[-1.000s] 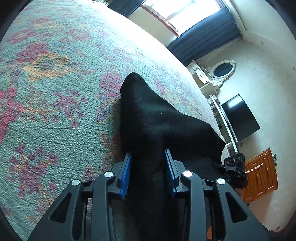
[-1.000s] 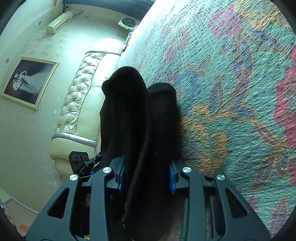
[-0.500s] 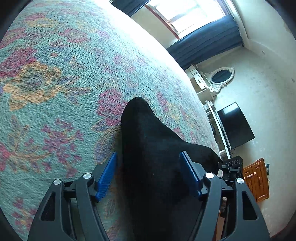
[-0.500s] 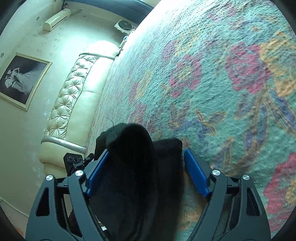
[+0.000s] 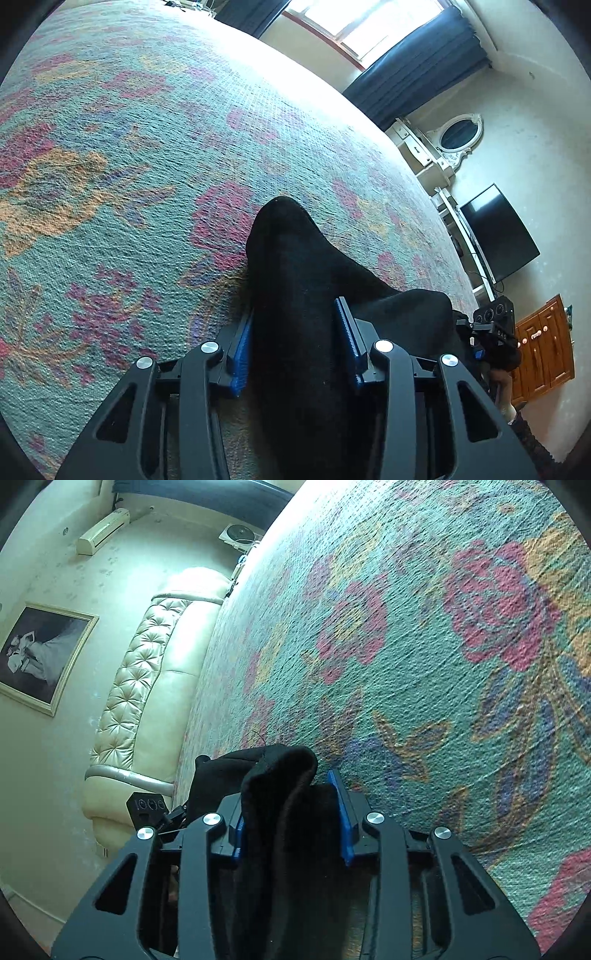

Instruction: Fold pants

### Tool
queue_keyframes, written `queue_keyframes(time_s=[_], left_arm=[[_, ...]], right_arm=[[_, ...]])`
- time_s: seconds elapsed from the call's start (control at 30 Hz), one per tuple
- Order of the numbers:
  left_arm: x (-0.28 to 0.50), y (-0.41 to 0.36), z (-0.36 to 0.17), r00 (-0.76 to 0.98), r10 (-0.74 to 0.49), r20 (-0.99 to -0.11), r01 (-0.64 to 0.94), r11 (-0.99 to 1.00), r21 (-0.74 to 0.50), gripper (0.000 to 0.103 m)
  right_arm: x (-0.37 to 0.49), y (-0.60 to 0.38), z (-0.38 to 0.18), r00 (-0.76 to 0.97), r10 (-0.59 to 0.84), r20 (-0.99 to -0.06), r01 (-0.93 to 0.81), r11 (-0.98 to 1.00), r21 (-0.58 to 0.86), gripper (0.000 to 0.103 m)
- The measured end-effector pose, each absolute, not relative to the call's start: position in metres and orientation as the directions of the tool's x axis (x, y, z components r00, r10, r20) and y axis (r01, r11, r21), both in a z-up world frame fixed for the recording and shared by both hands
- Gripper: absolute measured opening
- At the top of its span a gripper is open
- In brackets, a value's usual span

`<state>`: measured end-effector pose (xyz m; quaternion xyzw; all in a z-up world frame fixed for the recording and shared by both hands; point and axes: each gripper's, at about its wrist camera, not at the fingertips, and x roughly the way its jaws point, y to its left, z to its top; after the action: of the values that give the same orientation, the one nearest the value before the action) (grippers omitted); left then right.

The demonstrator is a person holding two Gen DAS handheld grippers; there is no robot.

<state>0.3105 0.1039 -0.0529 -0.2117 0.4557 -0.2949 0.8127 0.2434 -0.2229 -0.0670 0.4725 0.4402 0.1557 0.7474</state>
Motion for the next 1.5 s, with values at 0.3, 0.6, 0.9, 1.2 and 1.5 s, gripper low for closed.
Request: queue_keyframes(time_s=[0.3,0.6,0.9,1.2,1.5], left_arm=[[0.311,0.109,-0.057,0.412,-0.68,-0.607,0.288,0.729,-0.621,0.042],[0.314,0.125,-0.059,0.4,-0.711,-0.579,0.287,0.697,-0.657,0.047],[0.307,0.124,-0.049,0.394,-0.697,-0.599,0.347,0.716,-0.605,0.074],[0.291,0.141,-0.041,0.434,-0.62,-0.653,0.244,0.779,-0.578,0.076],[0.202,0.137,-0.001,0.556,-0.347,-0.755,0.121,0.933,-0.339,0.076]], right_arm=[[0.233,-0.238,-0.079,0.579,0.65,-0.492,0.171,0.494,0.853,0.035],[0.22,-0.256,-0.088,0.596,0.665,-0.449,0.147,0.46,0.876,0.037],[0.196,-0.286,-0.094,0.628,0.679,-0.381,0.111,0.406,0.907,0.041],[0.145,-0.322,-0.094,0.68,0.621,-0.39,0.184,0.37,0.91,0.043],[0.073,-0.274,-0.047,0.607,0.338,-0.72,0.297,0.743,0.599,0.081]])
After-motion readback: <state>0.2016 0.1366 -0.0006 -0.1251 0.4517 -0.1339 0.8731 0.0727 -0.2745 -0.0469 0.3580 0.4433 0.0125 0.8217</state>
